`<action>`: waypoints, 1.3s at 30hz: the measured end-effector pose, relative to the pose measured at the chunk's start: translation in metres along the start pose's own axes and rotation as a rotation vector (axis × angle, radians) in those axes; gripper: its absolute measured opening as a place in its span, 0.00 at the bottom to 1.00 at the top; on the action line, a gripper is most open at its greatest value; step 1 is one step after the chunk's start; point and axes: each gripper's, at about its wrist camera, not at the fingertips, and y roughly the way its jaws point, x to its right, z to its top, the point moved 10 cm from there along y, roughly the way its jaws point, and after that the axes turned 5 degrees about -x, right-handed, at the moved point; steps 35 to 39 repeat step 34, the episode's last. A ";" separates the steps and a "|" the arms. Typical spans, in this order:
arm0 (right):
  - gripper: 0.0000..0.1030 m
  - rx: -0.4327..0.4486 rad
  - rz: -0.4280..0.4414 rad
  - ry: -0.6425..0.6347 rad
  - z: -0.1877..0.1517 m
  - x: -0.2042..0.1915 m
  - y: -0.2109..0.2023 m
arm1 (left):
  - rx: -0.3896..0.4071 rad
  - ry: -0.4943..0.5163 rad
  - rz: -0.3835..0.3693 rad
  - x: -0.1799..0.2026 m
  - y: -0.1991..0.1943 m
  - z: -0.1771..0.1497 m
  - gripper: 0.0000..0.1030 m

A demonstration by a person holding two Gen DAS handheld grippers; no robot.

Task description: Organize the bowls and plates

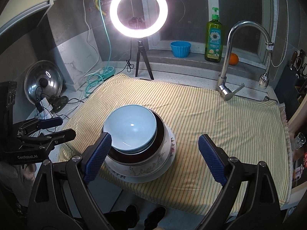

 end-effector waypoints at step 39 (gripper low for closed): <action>0.91 -0.007 -0.016 -0.028 0.009 0.008 0.016 | 0.019 -0.020 0.068 -0.007 0.012 0.019 0.73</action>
